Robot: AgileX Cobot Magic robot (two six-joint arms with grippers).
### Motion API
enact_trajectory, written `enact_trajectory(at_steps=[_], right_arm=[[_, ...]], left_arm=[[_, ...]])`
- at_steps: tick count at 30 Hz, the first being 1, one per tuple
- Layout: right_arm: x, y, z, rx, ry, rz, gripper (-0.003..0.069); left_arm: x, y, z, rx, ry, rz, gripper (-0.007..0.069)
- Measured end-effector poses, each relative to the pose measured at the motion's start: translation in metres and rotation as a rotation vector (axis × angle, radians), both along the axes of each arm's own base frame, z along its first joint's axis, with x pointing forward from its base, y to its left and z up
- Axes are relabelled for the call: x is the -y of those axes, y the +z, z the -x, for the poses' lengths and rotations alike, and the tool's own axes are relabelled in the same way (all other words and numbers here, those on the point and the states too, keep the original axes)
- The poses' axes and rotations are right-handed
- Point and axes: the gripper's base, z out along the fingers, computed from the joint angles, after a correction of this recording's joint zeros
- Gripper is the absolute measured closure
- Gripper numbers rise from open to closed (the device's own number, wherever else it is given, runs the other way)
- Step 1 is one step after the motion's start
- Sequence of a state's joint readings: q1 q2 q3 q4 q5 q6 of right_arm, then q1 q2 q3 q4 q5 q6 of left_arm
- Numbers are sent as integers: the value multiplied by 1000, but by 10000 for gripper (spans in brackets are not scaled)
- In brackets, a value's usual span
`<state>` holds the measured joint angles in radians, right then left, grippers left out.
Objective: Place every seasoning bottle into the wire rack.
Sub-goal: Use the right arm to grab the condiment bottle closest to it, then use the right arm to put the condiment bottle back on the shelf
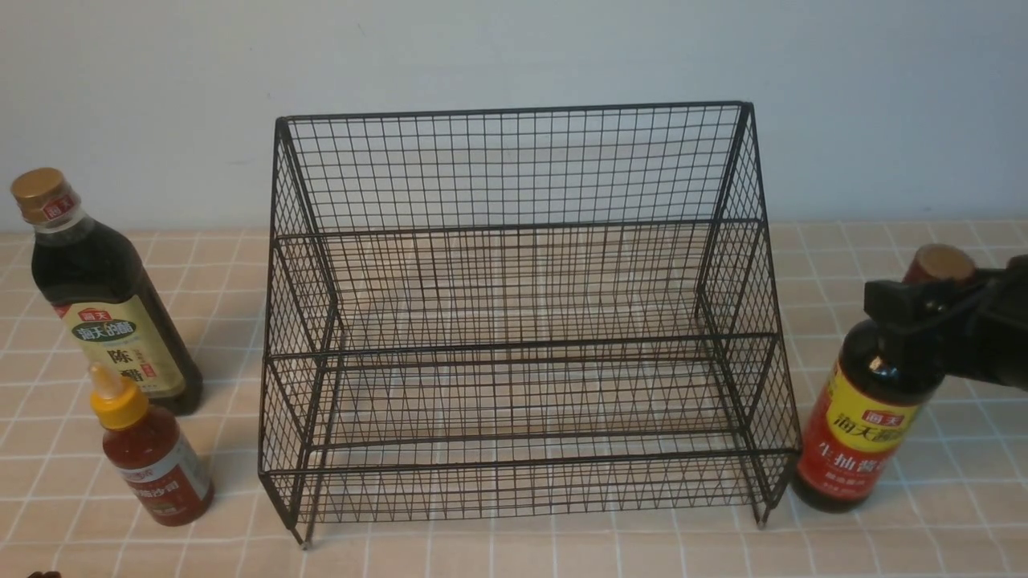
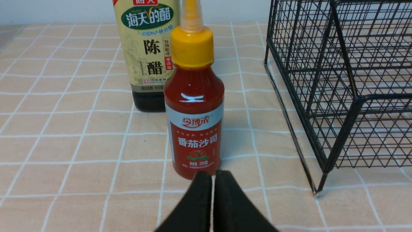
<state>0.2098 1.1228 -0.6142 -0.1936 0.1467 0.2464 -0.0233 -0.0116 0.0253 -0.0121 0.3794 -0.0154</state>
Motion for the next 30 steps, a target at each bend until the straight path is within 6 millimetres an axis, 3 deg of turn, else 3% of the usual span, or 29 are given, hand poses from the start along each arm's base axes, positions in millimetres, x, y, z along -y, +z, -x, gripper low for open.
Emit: enact_trajectory(at_steps=[1, 6, 11, 14, 24, 29, 30], right_arm=[[0, 0, 0, 3, 6, 11, 399], [4, 12, 5, -19, -2, 68, 390], [12, 56, 18, 9, -48, 105, 390], [11, 99, 25, 121, -44, 95, 390], [-25, 179, 45, 331, 159, 40, 390], [-45, 195, 41, 380, 235, 9, 390], [-57, 195, 31, 380, 264, 6, 390]], left_arm=[[0, 0, 0, 0, 0, 0, 631], [0, 0, 0, 0, 0, 0, 631], [0, 0, 0, 0, 0, 0, 631], [0, 0, 0, 0, 0, 0, 631], [0, 0, 0, 0, 0, 0, 631], [0, 0, 0, 0, 0, 0, 631], [0, 0, 0, 0, 0, 0, 631]])
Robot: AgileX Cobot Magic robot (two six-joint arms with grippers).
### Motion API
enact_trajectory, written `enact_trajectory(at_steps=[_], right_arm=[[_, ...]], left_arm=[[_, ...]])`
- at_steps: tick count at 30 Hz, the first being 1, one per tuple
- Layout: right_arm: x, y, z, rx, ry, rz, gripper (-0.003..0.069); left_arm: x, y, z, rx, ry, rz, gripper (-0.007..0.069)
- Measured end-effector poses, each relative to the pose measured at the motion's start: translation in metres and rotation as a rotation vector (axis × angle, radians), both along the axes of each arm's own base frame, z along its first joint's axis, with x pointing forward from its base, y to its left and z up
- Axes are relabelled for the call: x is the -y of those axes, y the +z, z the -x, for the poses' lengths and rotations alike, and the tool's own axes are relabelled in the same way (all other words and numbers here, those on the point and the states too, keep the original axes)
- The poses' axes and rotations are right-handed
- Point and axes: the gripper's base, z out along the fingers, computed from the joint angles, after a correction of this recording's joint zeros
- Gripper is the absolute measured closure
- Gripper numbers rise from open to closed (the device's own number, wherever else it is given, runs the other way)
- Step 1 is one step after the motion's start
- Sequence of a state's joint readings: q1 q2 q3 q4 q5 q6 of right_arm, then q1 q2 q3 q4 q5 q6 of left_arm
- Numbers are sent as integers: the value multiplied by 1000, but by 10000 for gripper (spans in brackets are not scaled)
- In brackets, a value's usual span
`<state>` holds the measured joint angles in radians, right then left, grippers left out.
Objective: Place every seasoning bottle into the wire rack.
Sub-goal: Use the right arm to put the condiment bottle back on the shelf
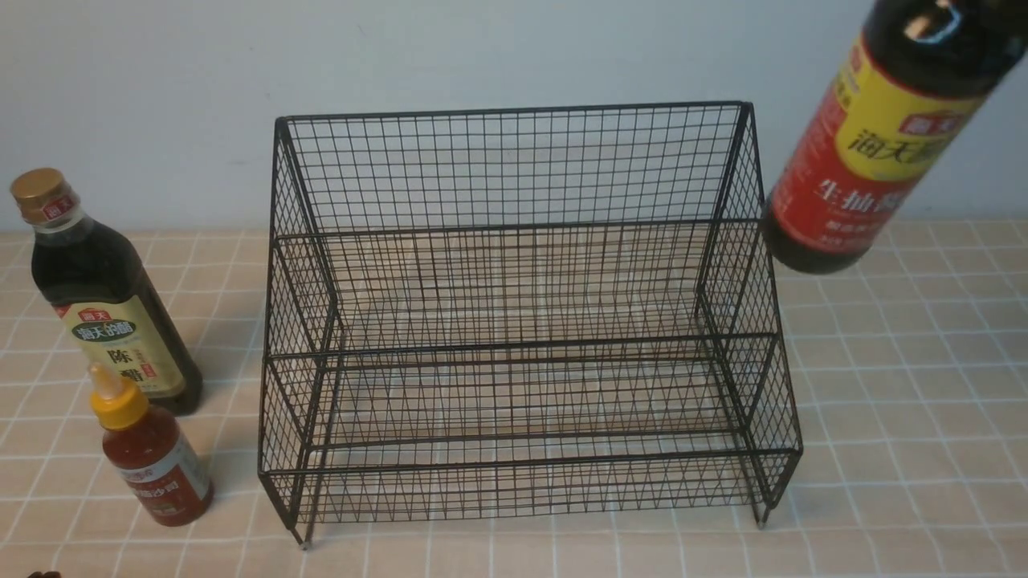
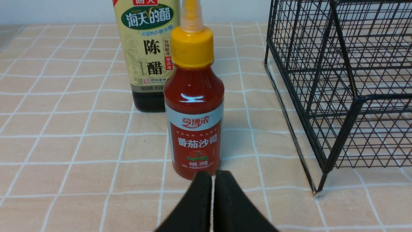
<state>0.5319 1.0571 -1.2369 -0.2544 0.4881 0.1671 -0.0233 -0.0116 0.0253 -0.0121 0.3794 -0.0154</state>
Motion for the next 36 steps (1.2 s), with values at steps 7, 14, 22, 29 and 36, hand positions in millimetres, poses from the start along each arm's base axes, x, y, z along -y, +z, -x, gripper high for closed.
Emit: enact_trajectory(at_steps=[7, 14, 22, 29, 36], right_arm=[[-42, -34, -47, -95, 52, 51, 390], [-60, -55, -73, -125, 65, 29, 390], [-65, -60, -79, -124, 72, 21, 390], [-67, -82, -87, -251, 38, 93, 390], [-72, -120, -98, -460, -2, 169, 390]], left_arm=[[0, 0, 0, 0, 0, 0, 631], [0, 0, 0, 0, 0, 0, 631], [0, 0, 0, 0, 0, 0, 631], [0, 0, 0, 0, 0, 0, 631], [0, 0, 0, 0, 0, 0, 631]])
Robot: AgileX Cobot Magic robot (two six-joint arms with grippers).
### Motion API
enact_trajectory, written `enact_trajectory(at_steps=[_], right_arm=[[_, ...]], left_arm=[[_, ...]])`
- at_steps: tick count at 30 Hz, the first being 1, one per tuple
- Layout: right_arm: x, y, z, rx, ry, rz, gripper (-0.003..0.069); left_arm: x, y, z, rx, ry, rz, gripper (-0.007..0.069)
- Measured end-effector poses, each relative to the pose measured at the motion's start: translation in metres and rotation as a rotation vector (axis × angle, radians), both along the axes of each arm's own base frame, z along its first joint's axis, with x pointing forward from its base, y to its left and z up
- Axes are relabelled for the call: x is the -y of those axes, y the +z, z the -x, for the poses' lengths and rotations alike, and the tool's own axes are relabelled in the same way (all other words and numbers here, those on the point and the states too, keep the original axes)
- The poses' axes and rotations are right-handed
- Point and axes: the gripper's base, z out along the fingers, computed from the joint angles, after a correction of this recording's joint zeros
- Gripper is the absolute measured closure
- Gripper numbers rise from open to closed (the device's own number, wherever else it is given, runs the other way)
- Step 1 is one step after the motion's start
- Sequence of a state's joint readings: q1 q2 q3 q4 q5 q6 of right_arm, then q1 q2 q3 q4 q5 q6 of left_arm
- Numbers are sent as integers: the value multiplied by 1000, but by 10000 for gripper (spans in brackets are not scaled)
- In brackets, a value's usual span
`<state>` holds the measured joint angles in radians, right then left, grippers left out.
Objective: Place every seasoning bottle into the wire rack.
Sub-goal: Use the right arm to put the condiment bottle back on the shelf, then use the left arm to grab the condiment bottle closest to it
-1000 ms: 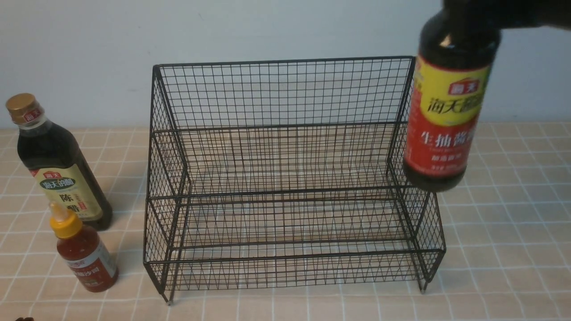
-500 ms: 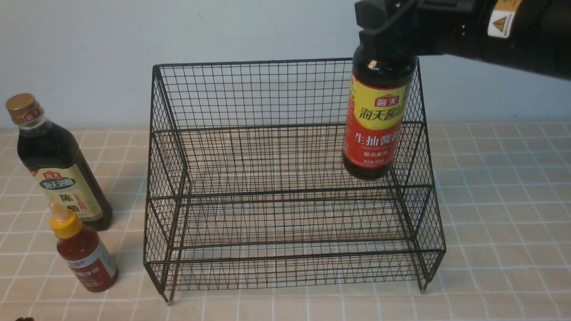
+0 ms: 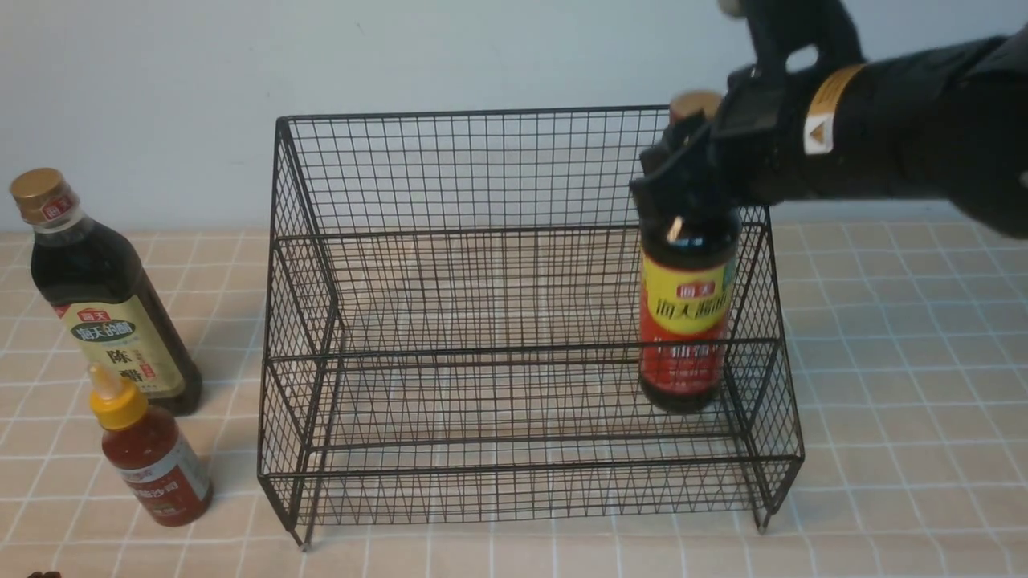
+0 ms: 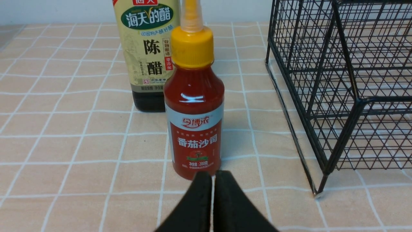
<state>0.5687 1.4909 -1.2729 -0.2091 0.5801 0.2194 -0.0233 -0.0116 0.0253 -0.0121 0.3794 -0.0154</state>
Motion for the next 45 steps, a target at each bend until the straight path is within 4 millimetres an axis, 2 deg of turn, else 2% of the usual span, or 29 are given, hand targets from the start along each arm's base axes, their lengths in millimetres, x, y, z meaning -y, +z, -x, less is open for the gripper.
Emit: enact_trajectory(at_steps=[2, 10, 15, 18, 19, 21, 22, 23, 24, 26, 29, 30, 32, 33, 34, 36, 37, 38, 39, 41, 45], right_arm=[[-2, -10, -2, -55, -10, 18, 390], [-3, -10, -4, -81, -17, 14, 389], [0, -6, 2, -118, -30, -2, 266], [4, 8, 9, -104, -33, -21, 168], [5, 10, 11, -97, -33, -25, 163], [12, 32, 21, -61, -36, -51, 123], [12, 34, 22, -58, -36, -53, 123], [19, 52, 31, -24, -38, -75, 116], [20, 54, 33, -23, -39, -76, 116], [33, 85, 52, 32, -44, -114, 116], [46, 111, 71, 74, -49, -145, 128], [58, 128, 90, 98, -56, -164, 162], [75, 148, 115, 137, -59, -188, 218], [77, 149, 118, 136, -62, -186, 226], [91, 157, 137, 160, -68, -190, 294], [108, 165, 162, 186, -81, -194, 421], [123, 169, 183, 216, -94, -211, 521], [125, 169, 186, 219, -97, -212, 534], [134, 168, 199, 236, -102, -228, 589], [148, 162, 221, 262, -111, -275, 645], [168, 132, 254, 295, -129, -382, 670]], left_arm=[[0, 0, 0, 0, 0, 0, 631], [0, 0, 0, 0, 0, 0, 631], [0, 0, 0, 0, 0, 0, 631], [0, 0, 0, 0, 0, 0, 631], [0, 0, 0, 0, 0, 0, 631], [0, 0, 0, 0, 0, 0, 631], [0, 0, 0, 0, 0, 0, 631], [0, 0, 0, 0, 0, 0, 631], [0, 0, 0, 0, 0, 0, 631], [0, 0, 0, 0, 0, 0, 631], [0, 0, 0, 0, 0, 0, 631], [0, 0, 0, 0, 0, 0, 631], [0, 0, 0, 0, 0, 0, 631], [0, 0, 0, 0, 0, 0, 631], [0, 0, 0, 0, 0, 0, 631], [0, 0, 0, 0, 0, 0, 631], [0, 0, 0, 0, 0, 0, 631], [0, 0, 0, 0, 0, 0, 631], [0, 0, 0, 0, 0, 0, 631], [0, 0, 0, 0, 0, 0, 631], [0, 0, 0, 0, 0, 0, 631]])
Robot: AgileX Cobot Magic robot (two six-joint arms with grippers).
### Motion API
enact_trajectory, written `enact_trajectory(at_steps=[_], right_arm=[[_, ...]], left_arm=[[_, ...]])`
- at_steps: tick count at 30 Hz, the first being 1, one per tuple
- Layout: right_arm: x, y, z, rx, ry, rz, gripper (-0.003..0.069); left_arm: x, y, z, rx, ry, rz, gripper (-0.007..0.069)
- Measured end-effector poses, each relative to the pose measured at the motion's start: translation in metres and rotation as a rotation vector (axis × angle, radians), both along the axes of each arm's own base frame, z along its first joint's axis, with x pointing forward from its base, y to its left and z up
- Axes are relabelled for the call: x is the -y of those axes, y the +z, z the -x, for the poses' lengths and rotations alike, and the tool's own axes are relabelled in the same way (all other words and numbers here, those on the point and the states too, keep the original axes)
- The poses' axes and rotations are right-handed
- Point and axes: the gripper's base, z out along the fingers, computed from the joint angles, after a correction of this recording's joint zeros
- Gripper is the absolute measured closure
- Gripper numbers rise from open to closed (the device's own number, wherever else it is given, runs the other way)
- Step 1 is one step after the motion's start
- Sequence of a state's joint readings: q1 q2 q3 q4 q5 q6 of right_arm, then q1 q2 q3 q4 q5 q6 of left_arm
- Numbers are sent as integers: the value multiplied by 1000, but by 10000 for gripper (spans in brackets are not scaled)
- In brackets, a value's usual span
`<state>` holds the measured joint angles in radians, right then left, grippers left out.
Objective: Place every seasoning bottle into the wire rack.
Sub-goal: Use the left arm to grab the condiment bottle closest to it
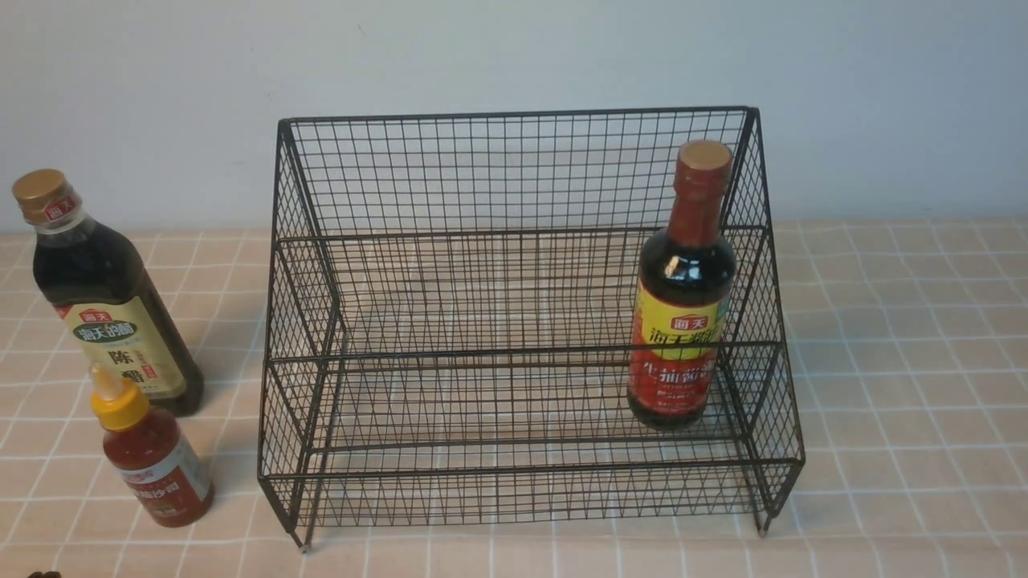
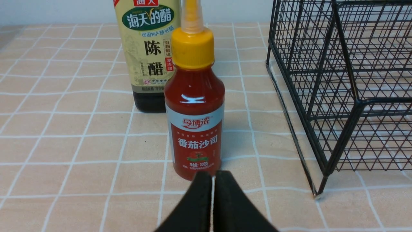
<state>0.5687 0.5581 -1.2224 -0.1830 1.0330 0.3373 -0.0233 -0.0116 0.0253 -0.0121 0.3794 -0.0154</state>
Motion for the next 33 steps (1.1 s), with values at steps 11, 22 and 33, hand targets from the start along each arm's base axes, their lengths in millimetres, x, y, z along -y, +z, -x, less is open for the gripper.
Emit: enact_trajectory(at_steps=[11, 22, 33], right_arm=[[-6, -82, 10, 21, 94, -152, 672], [-15, -120, -4, 193, 117, 8, 672], [4, -240, -9, 160, -294, 93, 672]], left_arm=[[0, 0, 0, 0, 0, 0, 631], [0, 0, 0, 0, 0, 0, 631], [0, 0, 0, 0, 0, 0, 631]])
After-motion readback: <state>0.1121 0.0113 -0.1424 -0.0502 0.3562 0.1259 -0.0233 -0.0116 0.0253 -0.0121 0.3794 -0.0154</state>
